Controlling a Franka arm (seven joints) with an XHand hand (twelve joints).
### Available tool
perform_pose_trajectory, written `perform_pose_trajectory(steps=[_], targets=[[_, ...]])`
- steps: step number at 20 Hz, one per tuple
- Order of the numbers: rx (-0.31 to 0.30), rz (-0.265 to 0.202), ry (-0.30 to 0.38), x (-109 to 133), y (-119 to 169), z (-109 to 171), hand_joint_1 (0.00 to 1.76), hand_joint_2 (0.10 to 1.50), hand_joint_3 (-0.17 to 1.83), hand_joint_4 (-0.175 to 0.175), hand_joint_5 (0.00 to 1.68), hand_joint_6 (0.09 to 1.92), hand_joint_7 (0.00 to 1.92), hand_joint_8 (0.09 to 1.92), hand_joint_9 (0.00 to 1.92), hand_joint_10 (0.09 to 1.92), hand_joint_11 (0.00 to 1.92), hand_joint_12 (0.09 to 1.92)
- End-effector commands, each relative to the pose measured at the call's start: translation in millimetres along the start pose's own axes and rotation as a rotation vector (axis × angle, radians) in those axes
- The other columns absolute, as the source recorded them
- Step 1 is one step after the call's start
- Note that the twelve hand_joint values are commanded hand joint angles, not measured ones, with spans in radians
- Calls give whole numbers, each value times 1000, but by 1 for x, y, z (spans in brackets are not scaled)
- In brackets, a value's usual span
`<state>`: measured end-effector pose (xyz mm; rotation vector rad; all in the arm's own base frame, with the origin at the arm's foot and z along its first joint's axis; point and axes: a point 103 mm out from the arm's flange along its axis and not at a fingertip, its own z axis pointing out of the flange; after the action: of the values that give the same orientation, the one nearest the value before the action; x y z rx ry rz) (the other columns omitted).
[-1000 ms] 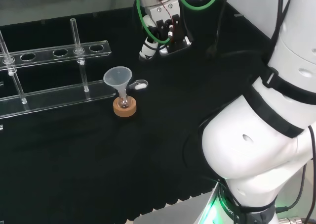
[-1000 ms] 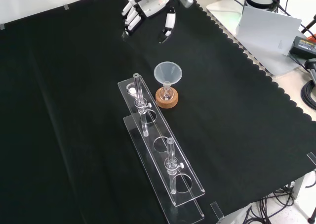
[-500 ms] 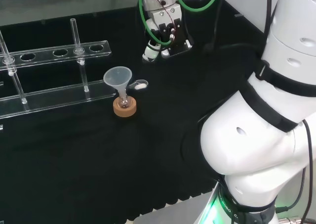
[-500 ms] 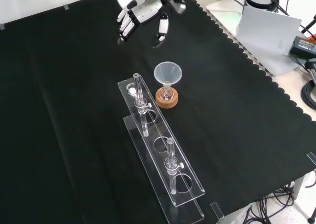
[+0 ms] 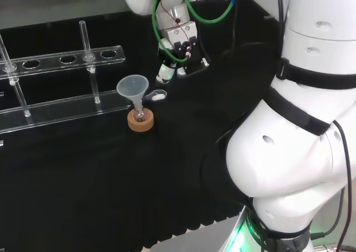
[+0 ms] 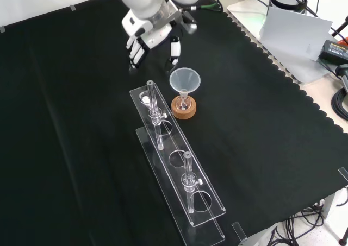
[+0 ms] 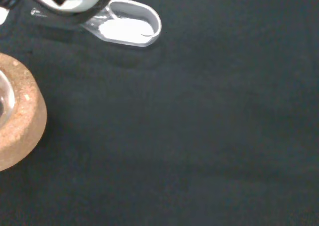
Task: Pick up the weighing funnel.
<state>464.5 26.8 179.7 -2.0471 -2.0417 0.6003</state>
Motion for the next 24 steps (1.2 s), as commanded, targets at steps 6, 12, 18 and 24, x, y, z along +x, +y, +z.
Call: perform_pose_trajectory(steps=[6, 12, 18, 24], targets=[[-14, -72, -52, 20, 33, 8, 885, 610, 588, -35, 501, 87, 429, 657, 728, 521, 466, 1296], [-2, -76, -66, 19, 38, 14, 900, 606, 595, -33, 508, 87, 429, 657, 729, 515, 468, 1293], [-9, -91, -46, 17, 45, 21, 907, 603, 603, -31, 516, 87, 429, 656, 728, 510, 469, 1291], [-2, -94, -40, 14, 48, 32, 909, 600, 610, -29, 536, 87, 430, 656, 729, 508, 470, 1289]])
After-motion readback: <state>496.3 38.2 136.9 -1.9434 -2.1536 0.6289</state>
